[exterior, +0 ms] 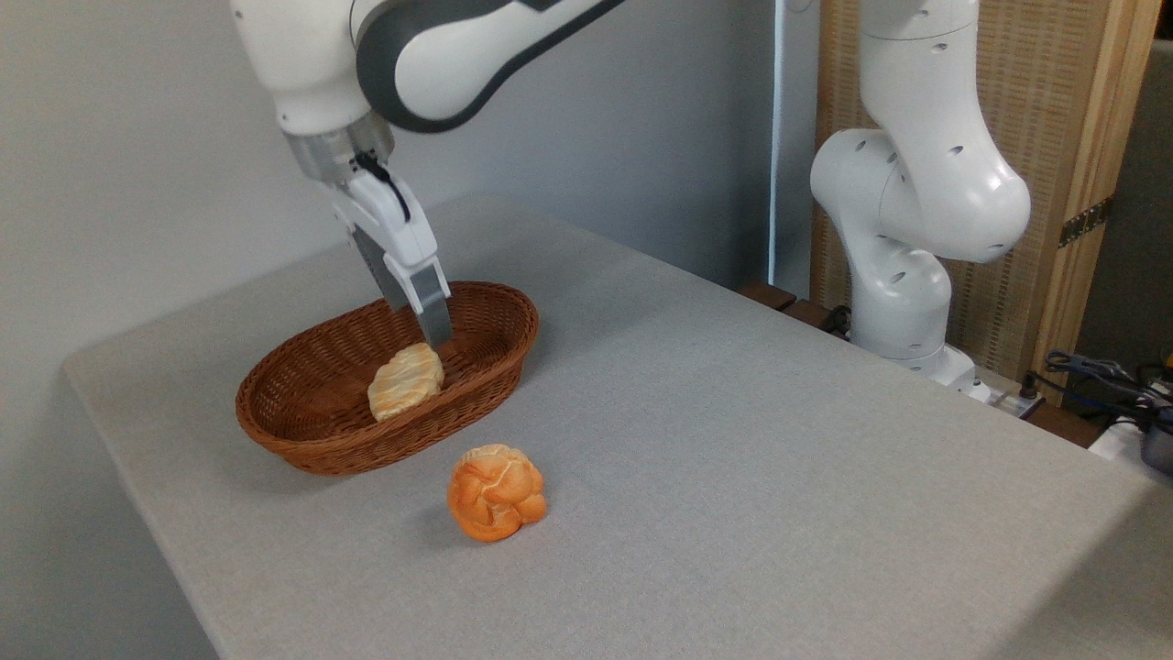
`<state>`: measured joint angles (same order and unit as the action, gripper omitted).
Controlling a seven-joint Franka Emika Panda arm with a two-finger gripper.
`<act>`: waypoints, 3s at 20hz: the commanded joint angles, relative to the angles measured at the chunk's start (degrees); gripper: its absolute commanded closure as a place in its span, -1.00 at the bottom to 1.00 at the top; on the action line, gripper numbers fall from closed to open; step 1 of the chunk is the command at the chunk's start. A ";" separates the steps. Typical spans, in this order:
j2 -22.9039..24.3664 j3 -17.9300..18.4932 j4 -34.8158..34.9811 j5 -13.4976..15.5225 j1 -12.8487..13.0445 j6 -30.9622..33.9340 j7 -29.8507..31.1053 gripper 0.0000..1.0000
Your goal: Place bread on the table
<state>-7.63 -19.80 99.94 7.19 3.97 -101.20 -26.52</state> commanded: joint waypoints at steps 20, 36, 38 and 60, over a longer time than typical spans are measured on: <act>-7.66 0.37 -0.19 -6.14 2.80 -3.82 2.78 -1.00; -8.90 0.72 -0.54 -6.23 5.61 -8.84 7.80 0.20; -8.98 0.73 -0.71 -6.23 5.61 -8.84 7.71 0.37; -8.37 1.08 -1.95 -6.14 5.17 -8.93 7.09 0.72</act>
<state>-15.85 -19.51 98.34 1.75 8.61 -109.13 -19.88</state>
